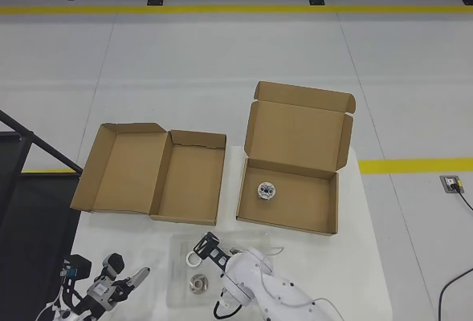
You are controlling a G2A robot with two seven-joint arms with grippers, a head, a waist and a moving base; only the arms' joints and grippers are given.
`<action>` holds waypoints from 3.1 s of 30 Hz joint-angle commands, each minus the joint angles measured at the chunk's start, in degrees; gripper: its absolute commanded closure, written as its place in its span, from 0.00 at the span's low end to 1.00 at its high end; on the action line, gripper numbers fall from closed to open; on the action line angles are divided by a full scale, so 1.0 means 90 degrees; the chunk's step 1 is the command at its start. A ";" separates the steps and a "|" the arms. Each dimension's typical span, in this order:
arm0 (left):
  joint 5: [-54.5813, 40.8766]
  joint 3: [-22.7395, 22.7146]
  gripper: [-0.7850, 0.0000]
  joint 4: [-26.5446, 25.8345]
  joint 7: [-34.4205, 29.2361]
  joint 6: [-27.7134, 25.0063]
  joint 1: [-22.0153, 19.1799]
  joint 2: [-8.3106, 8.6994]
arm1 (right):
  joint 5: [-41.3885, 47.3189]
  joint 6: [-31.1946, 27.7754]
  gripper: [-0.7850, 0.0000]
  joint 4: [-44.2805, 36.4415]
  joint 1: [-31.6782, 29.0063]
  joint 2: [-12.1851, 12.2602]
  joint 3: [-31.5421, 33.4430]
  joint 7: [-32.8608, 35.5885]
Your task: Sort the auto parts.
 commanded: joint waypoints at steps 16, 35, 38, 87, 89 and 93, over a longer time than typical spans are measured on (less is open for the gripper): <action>0.0000 0.0000 0.00 0.0000 0.0000 0.0000 0.0000 0.0000 | 0.0155 -0.0214 0.61 0.0429 0.0160 -0.0207 0.0079 0.0028; 0.0000 0.0000 0.00 0.0000 0.0000 0.0000 0.0000 0.0000 | 0.0130 -0.0266 1.00 0.0784 0.0201 -0.0365 0.0196 -0.0023; 0.0000 0.0000 0.00 0.0000 0.0000 0.0000 0.0000 0.0000 | -0.0046 -0.0254 1.00 0.0551 0.0068 -0.0341 0.0218 -0.0089; 0.0000 0.0000 0.00 0.0000 0.0000 0.0000 0.0000 0.0000 | -0.2525 -0.0654 1.00 -0.3494 -0.1804 0.0406 0.3349 -0.1448; 0.0000 0.0000 0.00 0.0000 0.0000 0.0000 0.0000 0.0000 | -0.2312 -0.0826 1.00 -0.3206 -0.1580 0.0416 0.3599 -0.1277; 0.0000 0.0000 0.00 0.0000 0.0000 0.0000 0.0000 0.0000 | -0.1919 -0.0842 1.00 -0.2525 -0.1053 0.0416 0.4021 -0.0957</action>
